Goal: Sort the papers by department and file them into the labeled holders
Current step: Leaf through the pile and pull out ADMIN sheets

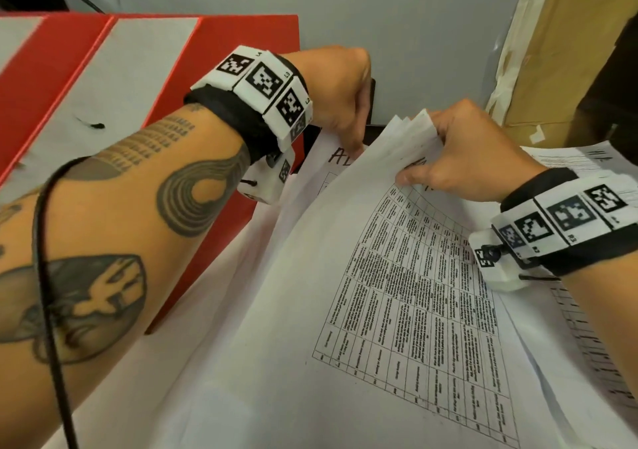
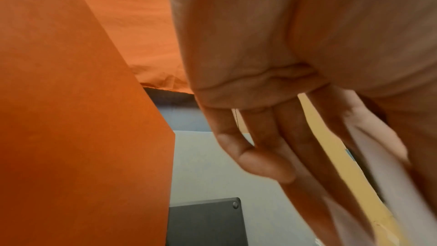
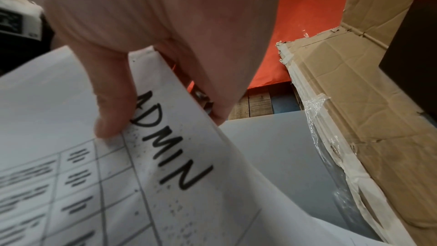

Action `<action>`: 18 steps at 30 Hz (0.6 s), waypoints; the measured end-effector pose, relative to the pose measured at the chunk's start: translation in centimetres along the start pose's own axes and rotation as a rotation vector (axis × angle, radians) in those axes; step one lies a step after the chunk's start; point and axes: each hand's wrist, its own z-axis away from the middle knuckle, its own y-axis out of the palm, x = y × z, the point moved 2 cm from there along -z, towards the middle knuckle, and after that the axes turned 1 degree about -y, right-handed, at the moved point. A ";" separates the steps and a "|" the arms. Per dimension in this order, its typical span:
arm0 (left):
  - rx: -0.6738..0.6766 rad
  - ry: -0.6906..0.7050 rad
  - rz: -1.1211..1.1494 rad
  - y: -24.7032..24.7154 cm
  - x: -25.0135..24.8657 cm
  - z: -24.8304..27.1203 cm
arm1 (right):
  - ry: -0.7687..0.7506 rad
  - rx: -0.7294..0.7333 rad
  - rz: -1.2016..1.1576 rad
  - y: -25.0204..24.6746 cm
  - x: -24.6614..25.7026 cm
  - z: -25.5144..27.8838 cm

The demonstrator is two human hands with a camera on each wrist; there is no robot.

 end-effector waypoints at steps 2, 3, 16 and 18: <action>0.003 0.004 0.039 0.0 0.0 0.1 | -0.018 0.020 -0.005 0.2 0.2 0.1; 0.019 0.015 0.058 0.1 -0.1 0.1 | -0.027 0.027 -0.005 0.2 0.3 0.1; 0.239 -0.080 0.136 4.3 2.7 -1.3 | -0.084 0.373 -0.134 -1.5 -0.2 0.6; 0.366 -0.125 -0.125 6.3 3.5 -1.7 | -0.100 0.397 -0.168 -1.7 -0.5 0.6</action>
